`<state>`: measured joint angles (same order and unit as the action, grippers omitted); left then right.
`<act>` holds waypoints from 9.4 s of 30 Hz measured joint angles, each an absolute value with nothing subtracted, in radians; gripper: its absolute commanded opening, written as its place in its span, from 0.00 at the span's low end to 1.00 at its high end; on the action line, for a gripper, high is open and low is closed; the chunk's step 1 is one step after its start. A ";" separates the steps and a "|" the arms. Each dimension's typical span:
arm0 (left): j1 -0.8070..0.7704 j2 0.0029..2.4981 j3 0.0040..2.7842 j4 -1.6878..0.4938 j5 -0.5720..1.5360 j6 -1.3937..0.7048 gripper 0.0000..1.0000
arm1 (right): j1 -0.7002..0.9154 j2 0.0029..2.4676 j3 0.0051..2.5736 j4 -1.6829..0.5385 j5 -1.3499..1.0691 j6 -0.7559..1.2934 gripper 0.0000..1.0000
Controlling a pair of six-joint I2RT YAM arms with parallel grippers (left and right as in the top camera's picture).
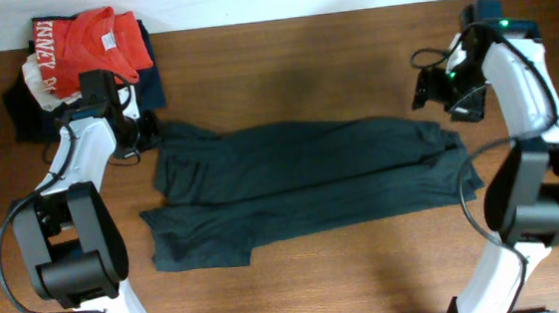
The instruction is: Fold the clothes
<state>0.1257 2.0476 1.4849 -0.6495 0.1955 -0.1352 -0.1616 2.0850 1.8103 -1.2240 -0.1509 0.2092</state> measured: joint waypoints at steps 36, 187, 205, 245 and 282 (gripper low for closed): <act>0.126 2.048 1.485 -0.658 0.190 -0.135 0.01 | -0.162 2.243 1.776 -1.138 -0.083 0.207 0.64; 0.265 2.400 2.295 -1.596 0.025 -0.120 0.99 | -0.144 2.197 1.532 -1.155 -0.477 -0.203 0.05; 0.265 2.400 2.295 -1.597 0.143 -0.120 0.99 | -0.335 2.234 1.895 -1.531 -0.052 0.107 0.04; 0.181 2.400 2.295 -1.563 0.147 -0.120 0.99 | 0.416 2.234 2.000 -1.449 -0.358 0.290 0.87; 0.117 1.967 1.972 -1.643 0.231 -0.070 0.99 | 0.157 2.179 1.996 -1.613 -0.294 0.240 0.92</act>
